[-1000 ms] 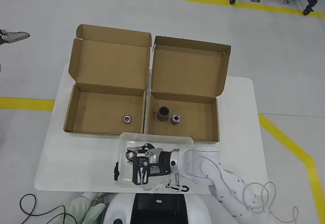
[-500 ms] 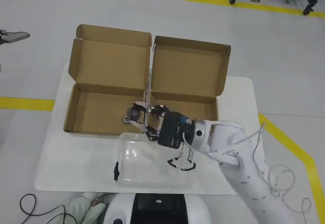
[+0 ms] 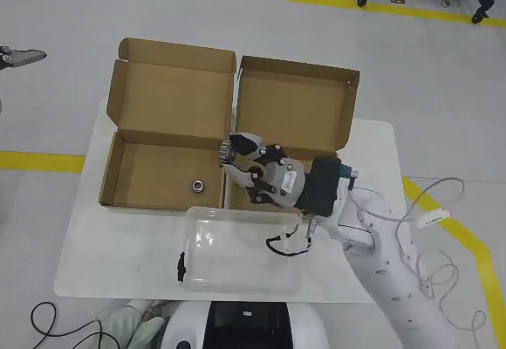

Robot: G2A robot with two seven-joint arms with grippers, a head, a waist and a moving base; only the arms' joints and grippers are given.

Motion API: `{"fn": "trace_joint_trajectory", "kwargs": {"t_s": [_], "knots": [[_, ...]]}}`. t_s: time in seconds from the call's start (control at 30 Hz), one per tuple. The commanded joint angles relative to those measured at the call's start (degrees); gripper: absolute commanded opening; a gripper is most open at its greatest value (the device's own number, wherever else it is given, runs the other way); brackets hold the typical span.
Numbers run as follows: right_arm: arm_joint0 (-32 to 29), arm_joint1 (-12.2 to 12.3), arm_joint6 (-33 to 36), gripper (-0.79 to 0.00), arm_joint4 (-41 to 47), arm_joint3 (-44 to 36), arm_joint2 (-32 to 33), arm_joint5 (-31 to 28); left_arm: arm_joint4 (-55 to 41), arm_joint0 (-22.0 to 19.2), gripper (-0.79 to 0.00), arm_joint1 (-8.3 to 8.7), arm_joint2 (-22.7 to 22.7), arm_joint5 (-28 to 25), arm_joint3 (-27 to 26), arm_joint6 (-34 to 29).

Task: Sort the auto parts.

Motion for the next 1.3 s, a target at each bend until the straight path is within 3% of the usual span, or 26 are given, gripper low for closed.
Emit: {"fn": "trace_joint_trajectory", "kwargs": {"t_s": [0.0, 0.33, 0.63, 0.93, 1.27], "knots": [[-1.2, 0.2, -1.7, -0.785, -0.1, -0.5, 1.3, -0.1, 0.0, 0.0, 0.000, 0.00, 0.0, 0.0, 0.0, 0.0], [-9.3, 1.8, -10.0, -0.785, -0.4, -4.1, 10.1, -3.4, 0.0, 0.0, 0.000, 0.00, 0.0, 0.0, 0.0, 0.0], [-11.8, 2.3, -12.9, -0.785, -1.0, -5.8, 11.8, -5.0, 0.0, 0.0, 0.000, 0.00, 0.0, 0.0, 0.0, 0.0], [-7.8, 1.9, -2.9, -0.785, -2.4, -4.2, 5.6, -2.2, 0.0, 0.0, 0.000, 0.00, 0.0, 0.0, 0.0, 0.0], [3.6, -0.2, 10.8, -0.785, 1.1, 8.2, -4.7, 4.0, 0.0, 0.0, 0.000, 0.00, 0.0, 0.0, 0.0, 0.0]]}}
